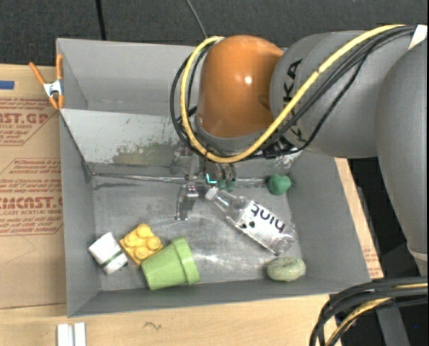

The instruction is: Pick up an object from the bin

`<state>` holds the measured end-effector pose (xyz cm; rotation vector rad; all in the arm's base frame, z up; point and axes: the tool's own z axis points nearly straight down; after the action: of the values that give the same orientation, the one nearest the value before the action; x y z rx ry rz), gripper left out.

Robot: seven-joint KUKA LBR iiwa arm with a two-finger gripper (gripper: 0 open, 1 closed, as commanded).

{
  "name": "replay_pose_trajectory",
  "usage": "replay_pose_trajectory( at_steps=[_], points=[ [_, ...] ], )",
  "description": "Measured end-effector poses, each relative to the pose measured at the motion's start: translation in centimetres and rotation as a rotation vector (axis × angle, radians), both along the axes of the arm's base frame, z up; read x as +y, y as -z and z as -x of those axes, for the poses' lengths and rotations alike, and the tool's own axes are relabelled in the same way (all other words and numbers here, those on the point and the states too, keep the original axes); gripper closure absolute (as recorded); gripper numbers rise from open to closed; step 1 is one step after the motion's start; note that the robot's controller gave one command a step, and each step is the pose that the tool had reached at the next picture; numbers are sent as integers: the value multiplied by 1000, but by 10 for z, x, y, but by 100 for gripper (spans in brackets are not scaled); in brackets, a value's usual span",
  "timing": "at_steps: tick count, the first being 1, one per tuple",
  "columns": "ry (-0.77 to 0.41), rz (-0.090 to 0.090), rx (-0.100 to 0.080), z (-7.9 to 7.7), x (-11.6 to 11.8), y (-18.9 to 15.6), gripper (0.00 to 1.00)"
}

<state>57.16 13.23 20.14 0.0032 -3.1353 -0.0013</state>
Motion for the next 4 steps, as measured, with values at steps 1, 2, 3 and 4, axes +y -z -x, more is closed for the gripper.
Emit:
replay_pose_trajectory(
  at_steps=[1, 2, 3, 4],
  points=[
    [1, -1, -8, -2, -1, -5, 0],
    [-76, 0, -11, 22, 16, 54, 0],
    [-194, -2, -14, 67, 56, 51, 0],
    [-167, -1, -7, 49, 51, 45, 0]
  ],
)
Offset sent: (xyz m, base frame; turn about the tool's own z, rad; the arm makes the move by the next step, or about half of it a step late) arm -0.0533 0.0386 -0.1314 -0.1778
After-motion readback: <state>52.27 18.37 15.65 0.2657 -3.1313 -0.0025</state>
